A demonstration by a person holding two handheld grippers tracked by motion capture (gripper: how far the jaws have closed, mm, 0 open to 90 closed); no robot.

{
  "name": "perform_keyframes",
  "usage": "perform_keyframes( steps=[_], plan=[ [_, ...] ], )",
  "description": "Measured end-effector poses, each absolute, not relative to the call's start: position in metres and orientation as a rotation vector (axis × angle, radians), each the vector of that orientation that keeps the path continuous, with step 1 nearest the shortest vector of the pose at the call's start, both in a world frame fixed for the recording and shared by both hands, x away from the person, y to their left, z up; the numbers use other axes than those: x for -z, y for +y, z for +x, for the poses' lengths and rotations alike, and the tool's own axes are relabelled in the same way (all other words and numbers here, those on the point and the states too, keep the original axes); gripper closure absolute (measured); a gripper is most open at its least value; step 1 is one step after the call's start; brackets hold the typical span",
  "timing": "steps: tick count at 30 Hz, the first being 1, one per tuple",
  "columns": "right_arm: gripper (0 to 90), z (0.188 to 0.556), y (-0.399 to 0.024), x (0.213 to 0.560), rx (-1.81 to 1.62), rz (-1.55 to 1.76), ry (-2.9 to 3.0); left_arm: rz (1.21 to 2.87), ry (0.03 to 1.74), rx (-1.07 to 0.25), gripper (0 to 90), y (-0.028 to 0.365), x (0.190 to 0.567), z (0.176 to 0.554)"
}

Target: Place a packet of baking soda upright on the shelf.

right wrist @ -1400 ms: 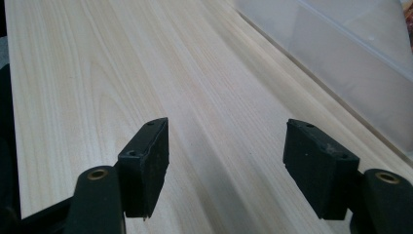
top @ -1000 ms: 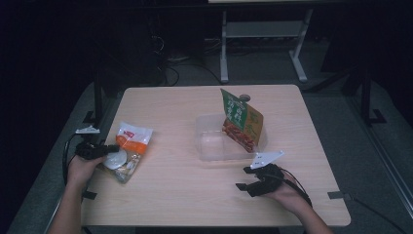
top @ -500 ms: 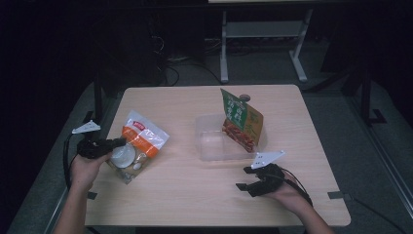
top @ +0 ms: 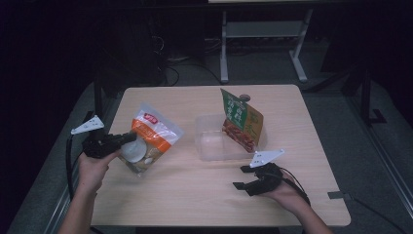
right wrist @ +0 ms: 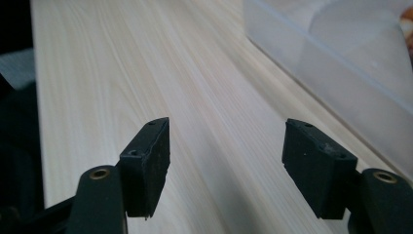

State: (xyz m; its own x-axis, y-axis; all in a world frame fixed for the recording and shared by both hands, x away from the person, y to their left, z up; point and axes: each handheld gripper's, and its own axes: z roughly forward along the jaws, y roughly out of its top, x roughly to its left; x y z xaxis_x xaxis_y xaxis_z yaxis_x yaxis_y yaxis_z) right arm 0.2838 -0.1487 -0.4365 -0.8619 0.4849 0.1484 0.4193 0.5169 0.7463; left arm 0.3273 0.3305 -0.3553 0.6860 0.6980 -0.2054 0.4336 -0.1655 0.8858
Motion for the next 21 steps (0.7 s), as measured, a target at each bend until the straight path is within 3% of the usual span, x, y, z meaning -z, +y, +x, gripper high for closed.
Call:
perform_keyframes(
  steps=[16,21],
  plan=[
    [45.4,0.296,-0.097,0.407,-1.619,0.653,2.584,1.796,0.683,-0.176,89.8,0.249,0.339,0.307],
    [56.3,0.304,-0.096,0.395,-1.741,0.645,2.535,1.813,0.656,-0.120,89.8,0.234,0.347,0.305]
  ],
)
